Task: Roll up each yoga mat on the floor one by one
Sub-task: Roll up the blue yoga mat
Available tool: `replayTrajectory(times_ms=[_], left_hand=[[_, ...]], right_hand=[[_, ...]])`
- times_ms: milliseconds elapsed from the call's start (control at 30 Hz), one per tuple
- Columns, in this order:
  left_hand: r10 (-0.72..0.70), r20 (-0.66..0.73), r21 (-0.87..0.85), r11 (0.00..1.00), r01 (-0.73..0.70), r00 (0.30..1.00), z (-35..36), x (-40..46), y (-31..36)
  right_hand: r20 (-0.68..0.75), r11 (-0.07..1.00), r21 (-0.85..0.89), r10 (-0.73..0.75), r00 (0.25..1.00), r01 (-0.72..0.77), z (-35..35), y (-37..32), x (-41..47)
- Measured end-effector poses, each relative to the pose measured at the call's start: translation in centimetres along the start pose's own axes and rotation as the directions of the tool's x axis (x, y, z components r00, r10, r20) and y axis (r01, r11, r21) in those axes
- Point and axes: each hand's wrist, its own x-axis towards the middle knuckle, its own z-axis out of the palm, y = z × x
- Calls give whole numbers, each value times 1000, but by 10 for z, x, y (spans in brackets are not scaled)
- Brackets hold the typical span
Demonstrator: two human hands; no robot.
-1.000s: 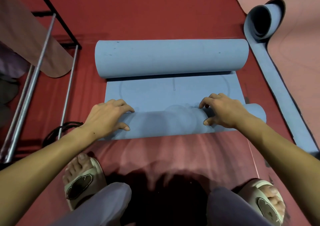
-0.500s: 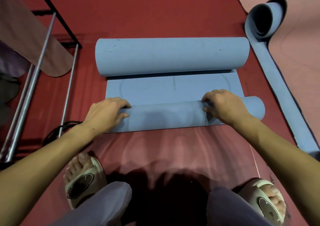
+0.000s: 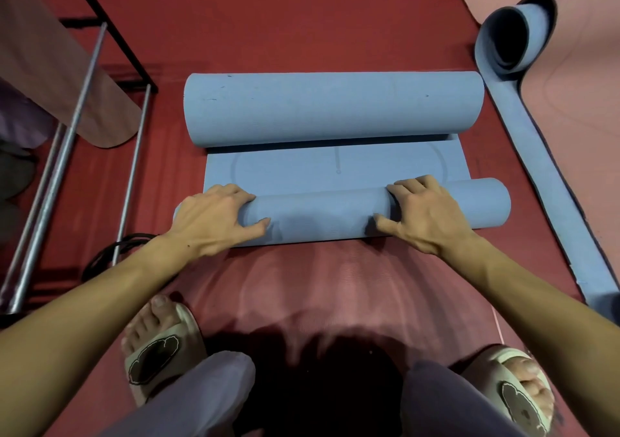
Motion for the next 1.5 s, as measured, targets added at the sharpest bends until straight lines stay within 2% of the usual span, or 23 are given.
replayTrajectory(times_ms=[100,167,333,600,800,1033,1233,1500], left_hand=[[38,-74,70,997,-32,997,9,-1,1],[76,-120,114,992,-62,990,19,-4,-1],[142,-104,172,977,-122,984,25,-8,-9],[133,-187,222,971,-90,973,26,-4,-2],[120,-174,200,976,-84,977,27,2,-3],[90,-70,184,980,-76,993,26,15,-9],[104,-44,143,985,-97,994,18,20,-13],[113,168,176,974,-143,979,7,22,-18]], right_hand=[[25,993,-120,-2,1000,5,5,-3,-1],[-8,989,-145,-4,1000,3,7,-3,-2],[-48,978,-207,-45,998,34,7,0,-1],[-79,989,-141,-48,996,36,7,0,6],[-79,998,-68,-21,997,16,12,8,7],[-15,979,-182,-100,995,96,16,20,7],[-49,975,-199,-115,992,103,13,24,15],[162,987,-124,-82,983,103,-2,25,18]])
